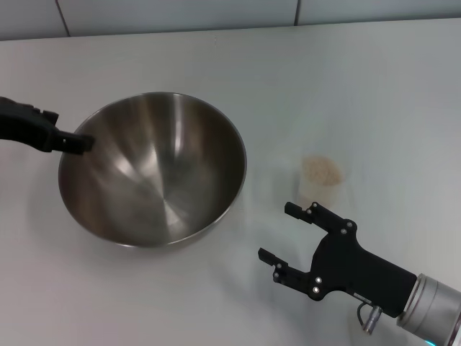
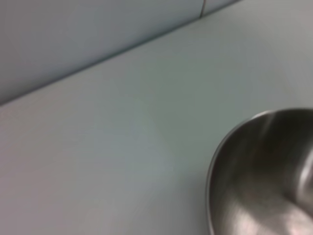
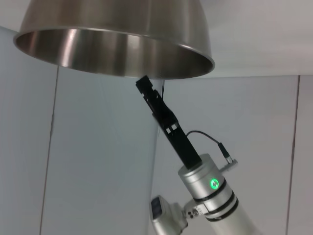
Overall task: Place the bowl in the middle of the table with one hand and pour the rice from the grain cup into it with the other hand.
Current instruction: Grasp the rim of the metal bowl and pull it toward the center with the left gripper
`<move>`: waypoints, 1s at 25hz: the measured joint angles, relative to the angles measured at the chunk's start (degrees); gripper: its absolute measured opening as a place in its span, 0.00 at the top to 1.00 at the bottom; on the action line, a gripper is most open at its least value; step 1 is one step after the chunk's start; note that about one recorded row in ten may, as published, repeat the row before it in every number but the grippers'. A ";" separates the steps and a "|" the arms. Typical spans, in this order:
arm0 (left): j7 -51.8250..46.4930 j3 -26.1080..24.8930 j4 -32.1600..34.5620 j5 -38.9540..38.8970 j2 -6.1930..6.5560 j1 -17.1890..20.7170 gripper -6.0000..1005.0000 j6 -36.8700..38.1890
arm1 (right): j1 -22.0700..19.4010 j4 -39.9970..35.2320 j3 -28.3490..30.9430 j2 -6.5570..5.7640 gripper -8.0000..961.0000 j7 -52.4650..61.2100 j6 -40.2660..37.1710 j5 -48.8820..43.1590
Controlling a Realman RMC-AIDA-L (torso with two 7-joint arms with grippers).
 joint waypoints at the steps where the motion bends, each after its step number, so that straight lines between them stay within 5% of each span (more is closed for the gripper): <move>1: -0.02 0.11 -1.12 0.97 0.00 -0.60 0.18 -0.43 | 0.00 0.00 -0.01 0.00 0.21 0.00 0.02 0.00; 10: -0.07 4.50 -8.28 4.05 0.05 -3.13 0.18 -4.50 | 0.24 -0.23 0.00 0.00 0.21 0.08 0.10 0.08; 25: 0.64 6.53 -9.59 5.27 0.06 -4.18 0.19 -5.05 | 0.25 -0.27 -0.01 0.00 0.21 0.17 0.09 0.09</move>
